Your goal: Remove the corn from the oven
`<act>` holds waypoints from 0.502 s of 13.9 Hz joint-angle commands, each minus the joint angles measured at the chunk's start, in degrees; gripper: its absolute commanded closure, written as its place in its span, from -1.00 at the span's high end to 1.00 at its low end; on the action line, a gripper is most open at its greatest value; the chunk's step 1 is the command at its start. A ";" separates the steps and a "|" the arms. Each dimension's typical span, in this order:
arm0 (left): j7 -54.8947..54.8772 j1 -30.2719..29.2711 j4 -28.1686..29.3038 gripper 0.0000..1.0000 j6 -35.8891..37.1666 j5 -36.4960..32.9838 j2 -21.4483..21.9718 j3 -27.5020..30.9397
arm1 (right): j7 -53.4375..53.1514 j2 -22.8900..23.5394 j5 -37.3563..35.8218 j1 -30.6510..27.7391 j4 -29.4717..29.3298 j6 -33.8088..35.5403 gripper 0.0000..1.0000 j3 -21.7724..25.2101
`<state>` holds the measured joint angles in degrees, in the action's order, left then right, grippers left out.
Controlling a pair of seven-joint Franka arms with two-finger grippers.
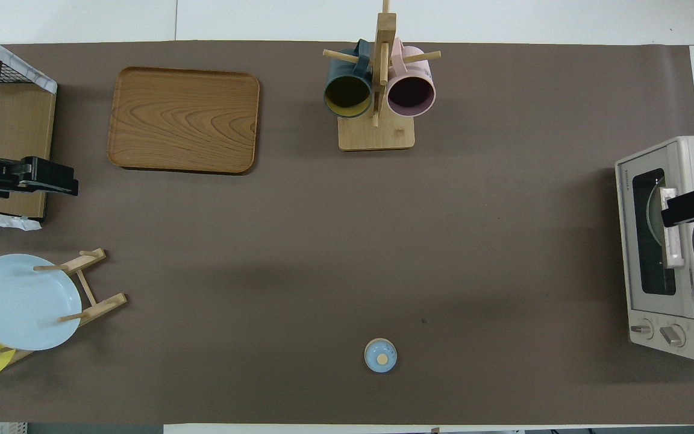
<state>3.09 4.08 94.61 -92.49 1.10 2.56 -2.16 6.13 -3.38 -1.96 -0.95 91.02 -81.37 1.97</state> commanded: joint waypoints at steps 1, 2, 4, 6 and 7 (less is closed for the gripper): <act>-0.19 -0.56 0.49 1.00 0.03 -1.19 0.87 -0.39 | -1.55 -0.14 0.46 -0.81 0.30 -0.90 1.00 -0.65; -0.19 -0.56 0.49 1.00 0.03 -1.19 0.87 -0.39 | -2.34 -0.14 0.46 -0.81 0.30 -0.55 1.00 -0.65; -0.19 -0.56 0.49 1.00 0.03 -1.19 0.87 -0.39 | -4.01 -0.14 0.55 -0.72 0.30 -0.19 1.00 -0.65; -0.19 -0.56 0.58 1.00 0.03 -1.19 0.87 -0.39 | -6.21 -0.14 0.73 -0.72 0.22 -0.19 1.00 -0.65; -0.19 -0.56 0.49 1.00 0.03 -1.19 0.87 -0.39 | -6.21 -0.05 0.90 -0.81 0.04 -0.11 1.00 -0.65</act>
<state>3.09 4.08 94.61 -92.49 1.10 2.56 -2.16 1.47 -3.37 -1.96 -0.95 91.06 -81.36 1.96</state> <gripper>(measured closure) 0.000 0.000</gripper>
